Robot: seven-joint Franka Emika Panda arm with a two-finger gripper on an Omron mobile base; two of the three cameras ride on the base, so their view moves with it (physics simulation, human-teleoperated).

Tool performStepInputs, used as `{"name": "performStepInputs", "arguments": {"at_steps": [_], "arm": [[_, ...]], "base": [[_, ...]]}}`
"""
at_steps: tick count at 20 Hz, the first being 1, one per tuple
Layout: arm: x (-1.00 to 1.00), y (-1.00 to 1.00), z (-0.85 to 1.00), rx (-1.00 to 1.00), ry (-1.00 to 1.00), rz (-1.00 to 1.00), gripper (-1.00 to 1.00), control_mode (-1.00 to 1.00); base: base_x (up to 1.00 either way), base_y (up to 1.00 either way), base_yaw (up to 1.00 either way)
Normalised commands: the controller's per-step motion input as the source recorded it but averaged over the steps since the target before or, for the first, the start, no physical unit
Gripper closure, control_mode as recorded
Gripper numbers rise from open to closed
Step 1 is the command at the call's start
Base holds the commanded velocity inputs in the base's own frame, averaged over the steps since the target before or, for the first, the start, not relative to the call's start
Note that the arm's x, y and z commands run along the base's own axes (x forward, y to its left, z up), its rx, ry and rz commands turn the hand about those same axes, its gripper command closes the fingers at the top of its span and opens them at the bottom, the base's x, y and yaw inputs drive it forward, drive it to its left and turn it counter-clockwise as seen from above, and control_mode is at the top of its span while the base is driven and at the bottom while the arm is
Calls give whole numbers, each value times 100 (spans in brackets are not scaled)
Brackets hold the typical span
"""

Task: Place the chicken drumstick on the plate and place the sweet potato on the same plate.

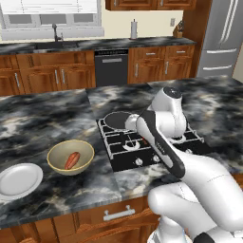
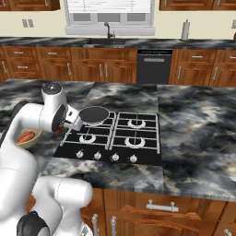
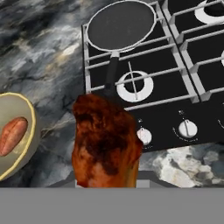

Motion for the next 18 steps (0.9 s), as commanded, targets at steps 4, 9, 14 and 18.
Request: {"name": "performStepInputs", "arguments": {"at_steps": [4, 9, 14, 18], "arm": [[-16, 6, 1, 0, -2, 2, 100, -100], [-5, 0, 0, 0, 0, 0, 100, 100], [0, 0, 0, 0, 0, 0, 100, 100], [0, 0, 0, 0, 0, 0, 100, 100]], "base": [[0, 0, 0], [-33, 6, 0], [-58, 80, 4], [0, 100, 0]]}}
